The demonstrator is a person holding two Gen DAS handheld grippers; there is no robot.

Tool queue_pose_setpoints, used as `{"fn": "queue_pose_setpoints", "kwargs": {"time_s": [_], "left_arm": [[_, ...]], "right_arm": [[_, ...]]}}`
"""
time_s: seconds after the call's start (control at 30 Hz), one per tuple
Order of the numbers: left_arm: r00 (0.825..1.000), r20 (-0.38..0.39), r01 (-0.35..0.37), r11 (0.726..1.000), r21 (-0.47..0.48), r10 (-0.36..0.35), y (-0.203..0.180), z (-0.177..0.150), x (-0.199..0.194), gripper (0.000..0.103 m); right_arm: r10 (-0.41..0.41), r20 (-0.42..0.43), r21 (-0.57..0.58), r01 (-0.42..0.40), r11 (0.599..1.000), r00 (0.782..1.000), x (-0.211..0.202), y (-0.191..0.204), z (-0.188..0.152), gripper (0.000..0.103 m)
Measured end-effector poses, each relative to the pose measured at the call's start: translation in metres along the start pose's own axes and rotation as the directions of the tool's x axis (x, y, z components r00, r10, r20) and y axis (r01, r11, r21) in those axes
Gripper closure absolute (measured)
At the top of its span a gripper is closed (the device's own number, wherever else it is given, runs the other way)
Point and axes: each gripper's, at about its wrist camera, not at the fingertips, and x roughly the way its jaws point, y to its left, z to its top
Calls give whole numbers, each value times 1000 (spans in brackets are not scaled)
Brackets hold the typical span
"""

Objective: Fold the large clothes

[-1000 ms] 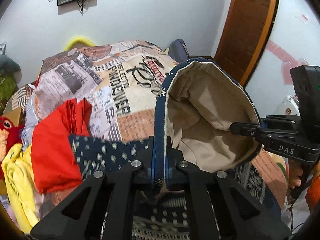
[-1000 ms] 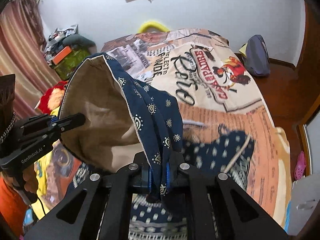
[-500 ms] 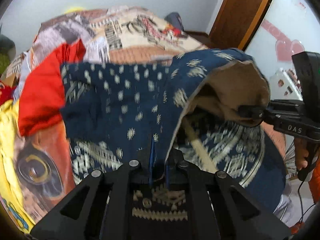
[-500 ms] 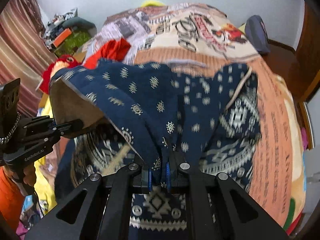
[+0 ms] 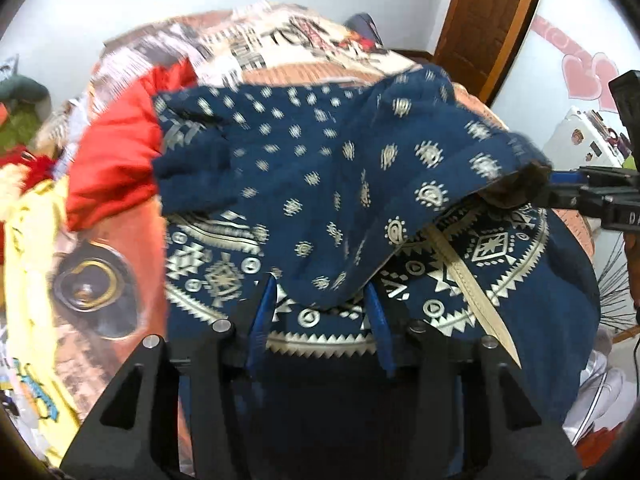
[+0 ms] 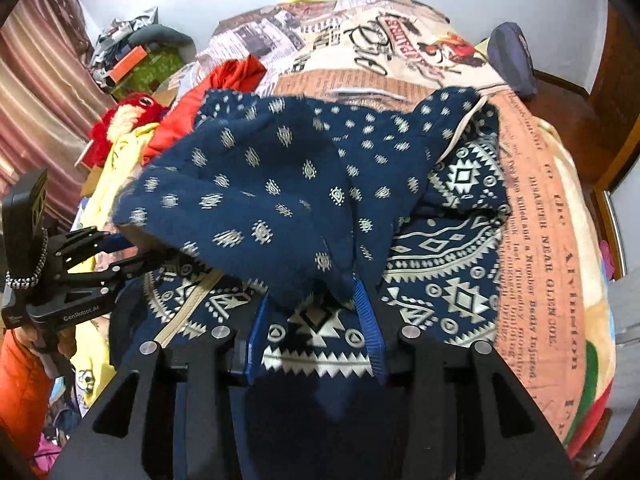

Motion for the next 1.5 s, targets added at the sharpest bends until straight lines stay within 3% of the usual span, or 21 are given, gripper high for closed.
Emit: {"fn": "queue_pose_setpoints", "kwargs": {"time_s": [0.13, 0.33, 0.47, 0.6, 0.77, 0.93, 1.07, 1.17, 1.27, 1.5], "left_arm": [[998, 65, -1, 1000, -5, 1, 6, 8, -32, 58], [979, 200, -37, 999, -22, 41, 13, 54, -66, 47], [975, 220, -3, 1000, -28, 9, 8, 85, -60, 46], [982, 186, 40, 999, -15, -36, -6, 101, -33, 45], [998, 64, 25, 1000, 12, -25, -20, 80, 16, 45], [998, -61, 11, 1000, -7, -11, -11, 36, 56, 44], [1000, -17, 24, 999, -38, -24, -6, 19, 47, 41], [999, -28, 34, 998, -51, -36, -4, 20, 38, 41], [999, 8, 45, 996, -71, -45, 4, 24, 19, 41], [986, 146, -52, 977, -206, 83, 58, 40, -26, 23]], "right_arm": [[-5, 42, 5, 5, 1000, 999, -22, -4, 2, 65], [3, 157, 13, -5, 1000, 988, -52, -6, 29, 64], [7, 187, 17, -10, 1000, 982, -49, -1, 51, 64], [8, 150, 22, -11, 1000, 989, -24, 5, 58, 64], [1, 21, 22, -1, 1000, 1000, 22, 3, 45, 64], [-18, -93, 9, 19, 1000, 996, 54, -3, 14, 64], [-48, -54, -42, 46, 998, 997, 44, 2, 2, 58], [-41, -60, -27, 39, 999, 997, 38, 1, 4, 56], [-36, -42, -10, 36, 999, 998, 28, -2, 9, 56], [-72, 90, 26, 70, 997, 993, -4, -22, 28, 48]]}}
